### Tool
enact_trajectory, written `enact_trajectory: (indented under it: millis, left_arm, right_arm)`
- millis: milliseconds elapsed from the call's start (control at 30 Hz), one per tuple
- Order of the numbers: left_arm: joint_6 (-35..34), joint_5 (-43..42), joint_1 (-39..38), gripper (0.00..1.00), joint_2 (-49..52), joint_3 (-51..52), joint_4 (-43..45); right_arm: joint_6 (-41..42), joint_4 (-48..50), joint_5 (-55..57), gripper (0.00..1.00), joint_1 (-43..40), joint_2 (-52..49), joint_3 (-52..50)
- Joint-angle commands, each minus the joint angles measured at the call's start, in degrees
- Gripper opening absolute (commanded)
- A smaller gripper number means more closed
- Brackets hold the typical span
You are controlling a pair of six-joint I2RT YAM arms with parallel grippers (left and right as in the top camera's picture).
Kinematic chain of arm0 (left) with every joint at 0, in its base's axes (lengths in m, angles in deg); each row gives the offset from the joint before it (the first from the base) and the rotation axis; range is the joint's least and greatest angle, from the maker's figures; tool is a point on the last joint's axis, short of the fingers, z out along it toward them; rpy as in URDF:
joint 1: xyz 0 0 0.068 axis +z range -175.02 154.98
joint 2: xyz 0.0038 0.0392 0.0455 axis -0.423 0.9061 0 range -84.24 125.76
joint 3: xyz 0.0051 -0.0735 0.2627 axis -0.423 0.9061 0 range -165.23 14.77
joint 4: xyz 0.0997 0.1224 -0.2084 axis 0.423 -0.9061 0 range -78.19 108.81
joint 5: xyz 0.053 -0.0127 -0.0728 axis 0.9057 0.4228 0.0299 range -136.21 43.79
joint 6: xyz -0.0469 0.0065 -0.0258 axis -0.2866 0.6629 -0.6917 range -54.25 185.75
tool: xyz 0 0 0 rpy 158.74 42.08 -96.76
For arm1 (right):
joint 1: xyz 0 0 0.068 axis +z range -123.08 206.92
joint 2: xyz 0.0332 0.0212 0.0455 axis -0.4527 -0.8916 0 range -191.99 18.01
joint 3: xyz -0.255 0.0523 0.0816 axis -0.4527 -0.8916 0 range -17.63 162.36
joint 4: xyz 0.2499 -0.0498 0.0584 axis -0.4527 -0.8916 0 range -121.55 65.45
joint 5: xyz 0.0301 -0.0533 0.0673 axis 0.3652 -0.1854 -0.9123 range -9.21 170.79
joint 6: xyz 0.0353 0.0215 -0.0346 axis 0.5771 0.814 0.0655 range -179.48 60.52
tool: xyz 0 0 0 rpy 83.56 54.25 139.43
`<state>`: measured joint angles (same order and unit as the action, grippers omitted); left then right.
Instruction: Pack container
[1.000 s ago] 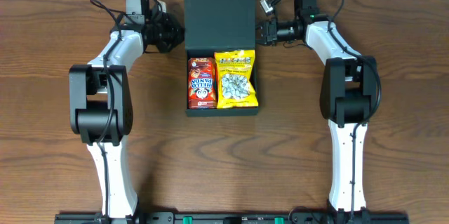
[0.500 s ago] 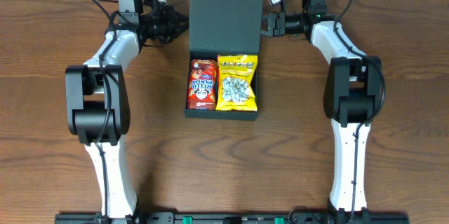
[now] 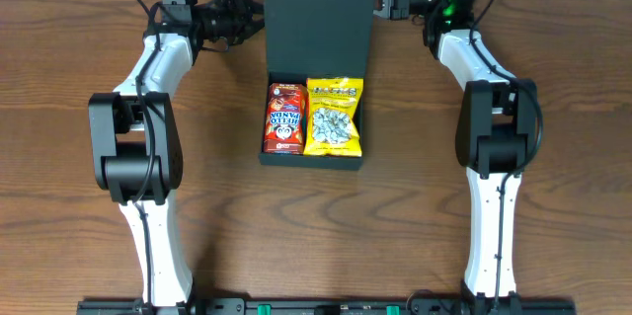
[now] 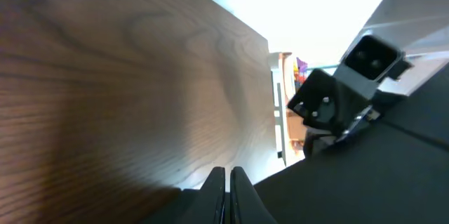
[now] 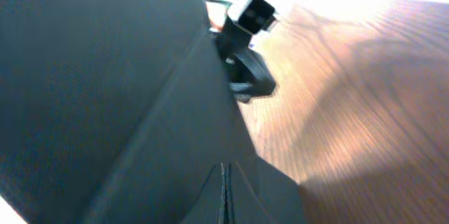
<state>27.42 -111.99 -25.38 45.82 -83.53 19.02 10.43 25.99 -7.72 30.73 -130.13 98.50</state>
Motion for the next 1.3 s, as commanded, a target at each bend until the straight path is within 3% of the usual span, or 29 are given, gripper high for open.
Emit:
enact_trajectory:
  millis: [0,133,233,400,533,833,967,1033,1133,1233,1267]
  left_arm:
    - [2.64,-2.95,0.11,0.06,-2.82,-1.05,-0.83]
    - [6.82,-3.45,0.07,0.06,-5.88,-1.05,-5.95]
    - [13.97,-3.08,-0.44,0.06,-9.07,-1.05,-14.93]
    - [21.79,0.33,-1.16,0.06,-13.51,-1.05,-26.16]
    - [27.74,8.09,-1.55,0.06,-15.87,-1.05,-35.65]
    - [28.50,18.84,-1.66,0.06,-17.11,-1.05,-40.13]
    - [28.46,24.41,-1.66,0.06,-17.11,-1.05,-41.57]
    - [26.75,28.85,-1.70,0.06,-17.09,-1.05,-42.01]
    - [23.82,34.82,-1.99,0.06,-17.09,-1.05,-41.92]
    - [22.84,36.41,-2.49,0.06,-17.09,-1.05,-41.81]
    - [22.58,36.41,-2.71,0.06,-17.09,-1.05,-42.01]
  right_arm:
    - [18.49,6.14,-0.87,0.01,0.20,0.15,0.37]
    - [30.05,15.34,-0.87,0.01,0.70,0.15,0.37]
    - [35.36,19.34,-0.39,0.01,2.14,0.28,0.37]
    - [35.30,19.37,-0.42,0.01,4.79,0.28,0.37]
    - [35.30,19.37,-0.42,0.01,6.97,0.28,0.37]
    - [35.21,19.34,-0.26,0.02,-0.61,0.28,0.39]
    - [26.10,16.28,-0.72,0.02,-4.61,0.24,0.31]
    - [16.55,9.81,-0.70,0.02,-5.49,0.17,0.31]
    - [-1.05,-9.14,1.46,0.01,-5.77,-0.15,0.31]
    - [-21.44,-39.39,13.18,0.01,-5.77,-0.28,0.31]
    - [-24.48,-44.00,15.69,0.02,-5.77,-0.28,0.33]
